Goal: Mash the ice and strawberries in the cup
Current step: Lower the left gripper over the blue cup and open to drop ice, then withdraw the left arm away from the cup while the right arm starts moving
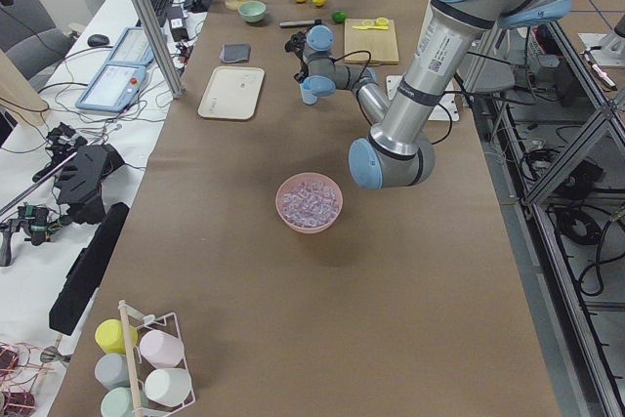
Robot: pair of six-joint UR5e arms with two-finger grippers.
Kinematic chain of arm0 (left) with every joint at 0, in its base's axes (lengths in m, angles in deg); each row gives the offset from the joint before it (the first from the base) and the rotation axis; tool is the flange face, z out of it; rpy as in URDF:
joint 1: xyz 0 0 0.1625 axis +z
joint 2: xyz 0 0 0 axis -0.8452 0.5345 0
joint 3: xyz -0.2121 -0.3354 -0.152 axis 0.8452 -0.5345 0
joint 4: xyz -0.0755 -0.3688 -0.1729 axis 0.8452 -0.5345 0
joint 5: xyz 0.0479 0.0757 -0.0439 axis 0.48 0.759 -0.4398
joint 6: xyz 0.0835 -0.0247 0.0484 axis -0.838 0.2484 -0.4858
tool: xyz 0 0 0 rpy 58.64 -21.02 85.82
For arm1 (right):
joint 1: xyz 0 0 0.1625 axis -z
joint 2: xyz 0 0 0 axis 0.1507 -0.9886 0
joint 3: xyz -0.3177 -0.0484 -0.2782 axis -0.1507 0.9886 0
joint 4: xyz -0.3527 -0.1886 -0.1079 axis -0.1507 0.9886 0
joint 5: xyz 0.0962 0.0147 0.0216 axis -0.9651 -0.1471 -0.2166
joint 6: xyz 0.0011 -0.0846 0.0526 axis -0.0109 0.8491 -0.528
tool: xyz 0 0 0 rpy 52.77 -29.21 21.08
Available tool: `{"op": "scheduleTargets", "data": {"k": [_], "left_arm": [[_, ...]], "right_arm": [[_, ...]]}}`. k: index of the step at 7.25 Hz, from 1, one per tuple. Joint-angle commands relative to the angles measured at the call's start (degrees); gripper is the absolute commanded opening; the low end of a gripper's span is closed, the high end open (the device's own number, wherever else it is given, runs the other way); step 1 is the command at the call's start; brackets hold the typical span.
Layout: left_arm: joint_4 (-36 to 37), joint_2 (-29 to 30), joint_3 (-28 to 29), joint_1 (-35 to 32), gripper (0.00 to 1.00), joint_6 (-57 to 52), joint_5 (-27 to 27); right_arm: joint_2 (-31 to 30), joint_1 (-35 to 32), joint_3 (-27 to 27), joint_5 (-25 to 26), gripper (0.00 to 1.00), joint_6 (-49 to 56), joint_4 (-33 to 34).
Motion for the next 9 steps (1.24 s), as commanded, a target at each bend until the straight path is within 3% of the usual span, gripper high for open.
{"op": "scheduleTargets", "data": {"k": [1,3,5,9], "left_arm": [[0.0,-0.85,-1.81,0.14,0.97,0.15,0.0],[0.52,-5.67,-4.27,-3.61,0.97,-1.86,-1.57],[5.25,-7.79,-4.02,-11.42,0.97,-12.19,-5.08],[20.18,-9.2,-4.11,-28.82,0.97,-25.48,-17.54]], "right_arm": [[0.02,-0.01,0.0,0.0,1.0,0.01,0.0],[0.02,-0.01,-0.52,-0.09,1.0,-0.08,0.0],[0.19,-0.01,-1.49,0.0,1.0,0.01,0.0],[4.39,3.13,-2.29,-0.18,1.0,-0.08,-2.27]]}}
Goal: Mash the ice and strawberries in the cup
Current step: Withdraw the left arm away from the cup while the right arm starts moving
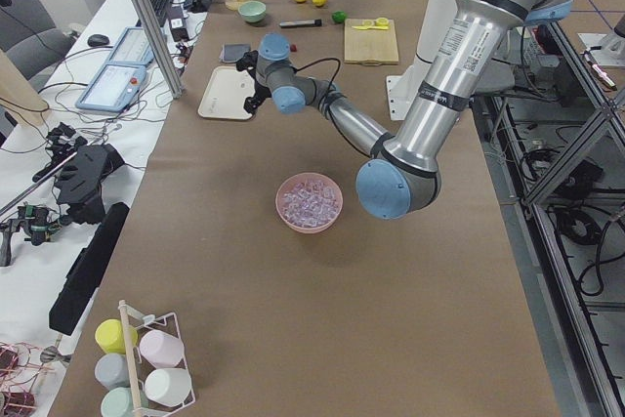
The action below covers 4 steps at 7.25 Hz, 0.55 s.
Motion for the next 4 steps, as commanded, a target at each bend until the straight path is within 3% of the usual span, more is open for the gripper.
{"op": "scheduleTargets", "data": {"k": [1,4], "left_arm": [[6.08,-0.89,0.03,-8.16,0.97,-5.66,-4.58],[6.0,-6.5,-0.32,-16.51,0.97,-5.85,-12.57]], "right_arm": [[4.12,4.01,1.42,0.48,1.0,-0.88,-4.21],[10.9,12.62,0.48,5.64,1.0,-16.58,-7.23]]}}
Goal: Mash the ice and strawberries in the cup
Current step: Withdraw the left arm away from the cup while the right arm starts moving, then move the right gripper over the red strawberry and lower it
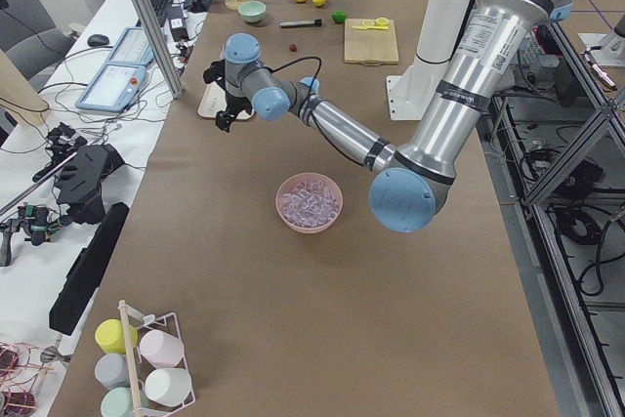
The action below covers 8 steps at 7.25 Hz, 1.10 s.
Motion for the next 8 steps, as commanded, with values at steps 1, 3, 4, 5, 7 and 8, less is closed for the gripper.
{"op": "scheduleTargets", "data": {"k": [1,3,4,5,7,8], "left_arm": [[0.26,-3.76,-0.01,-5.24,0.97,-0.13,-3.13],[3.66,-5.17,0.34,-7.97,0.97,-7.63,-3.04],[5.08,-5.35,0.08,-8.77,0.97,-10.04,-2.87],[4.66,-6.92,-0.53,-9.38,0.97,-10.15,-2.69],[4.66,-8.24,-2.46,-9.48,0.97,-10.15,-2.34],[4.66,-8.69,-3.51,-9.48,0.97,-10.15,-2.25]], "right_arm": [[2.24,5.41,-1.65,2.78,1.0,-10.43,-1.28],[2.25,9.54,-0.7,3.48,1.0,-15.28,-1.2],[2.33,12.34,-0.78,3.66,1.0,-21.49,-1.28],[1.64,15.24,-0.78,8.53,1.0,-23.64,-1.2],[1.45,17.11,0.36,10.17,1.0,-24.27,-1.11],[1.54,18.42,1.41,10.51,1.0,-26.1,-1.11]]}}
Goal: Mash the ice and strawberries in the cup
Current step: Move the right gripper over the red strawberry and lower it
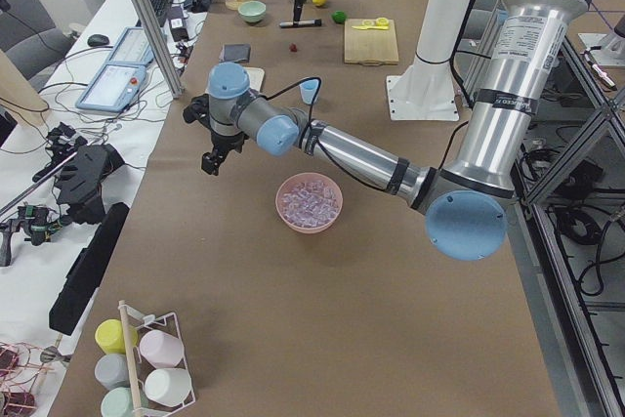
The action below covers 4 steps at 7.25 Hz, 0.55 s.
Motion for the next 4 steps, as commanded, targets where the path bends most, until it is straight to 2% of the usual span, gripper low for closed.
{"op": "scheduleTargets", "data": {"k": [1,4], "left_arm": [[0.01,-1.97,-2.28,-0.05,0.97,-0.06,0.37],[-0.07,-2.59,-3.08,0.03,0.97,-0.06,2.13]], "right_arm": [[0.36,1.71,2.89,0.76,0.99,-2.81,-0.07],[0.98,1.8,5.98,1.91,0.99,-3.35,-0.16]]}}
